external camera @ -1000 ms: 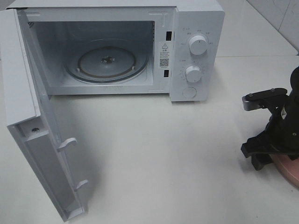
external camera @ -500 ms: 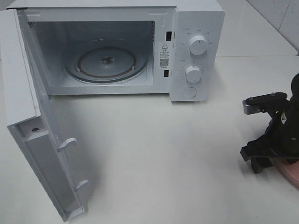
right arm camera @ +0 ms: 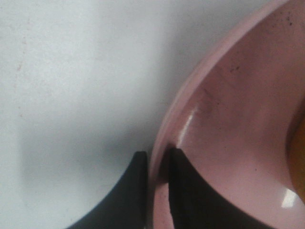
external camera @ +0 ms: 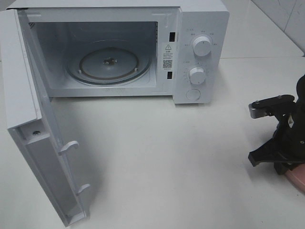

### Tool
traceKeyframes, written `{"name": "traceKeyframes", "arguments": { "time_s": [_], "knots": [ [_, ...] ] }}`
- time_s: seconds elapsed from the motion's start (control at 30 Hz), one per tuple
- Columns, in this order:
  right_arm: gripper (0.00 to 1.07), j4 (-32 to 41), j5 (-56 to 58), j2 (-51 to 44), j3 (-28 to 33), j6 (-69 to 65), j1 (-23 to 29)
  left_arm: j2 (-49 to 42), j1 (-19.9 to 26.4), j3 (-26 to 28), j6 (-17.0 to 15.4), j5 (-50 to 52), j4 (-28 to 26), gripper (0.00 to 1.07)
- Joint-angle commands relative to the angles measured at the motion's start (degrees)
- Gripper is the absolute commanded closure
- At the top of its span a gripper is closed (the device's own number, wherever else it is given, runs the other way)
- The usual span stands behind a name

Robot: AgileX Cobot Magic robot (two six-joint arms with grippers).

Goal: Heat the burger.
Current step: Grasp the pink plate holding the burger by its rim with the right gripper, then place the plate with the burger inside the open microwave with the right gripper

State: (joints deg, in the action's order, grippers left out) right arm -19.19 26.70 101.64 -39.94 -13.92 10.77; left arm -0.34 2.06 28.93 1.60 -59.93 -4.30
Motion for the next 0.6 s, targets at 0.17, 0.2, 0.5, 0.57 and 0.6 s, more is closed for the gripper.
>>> {"name": "traceKeyframes", "arguments": {
  "time_s": [0.17, 0.2, 0.5, 0.57, 0.6],
  "knots": [
    [1.07, 1.26, 2.06, 0.40, 0.46, -1.15, -0.11, -1.15, -0.34, -0.11, -0.46, 0.57, -0.17, 0.09],
    [1.07, 1.26, 2.06, 0.40, 0.46, -1.15, -0.11, -1.15, -0.34, -0.11, -0.46, 0.57, -0.17, 0.09],
    [1.07, -3.95, 4.87, 0.40, 0.46, -8.42, 2.86, -1.15, -0.34, -0.11, -0.46, 0.57, -0.17, 0.09],
    [1.07, -5.16, 5.44, 0.40, 0.46, -9.74, 3.55, -1.15, -0.34, -0.11, -0.46, 0.57, -0.17, 0.09],
    [1.07, -7.51, 6.47, 0.29, 0.46, -13.18, 4.76, -1.15, -0.34, -0.11, -0.46, 0.57, -0.17, 0.09]
  ]
}}
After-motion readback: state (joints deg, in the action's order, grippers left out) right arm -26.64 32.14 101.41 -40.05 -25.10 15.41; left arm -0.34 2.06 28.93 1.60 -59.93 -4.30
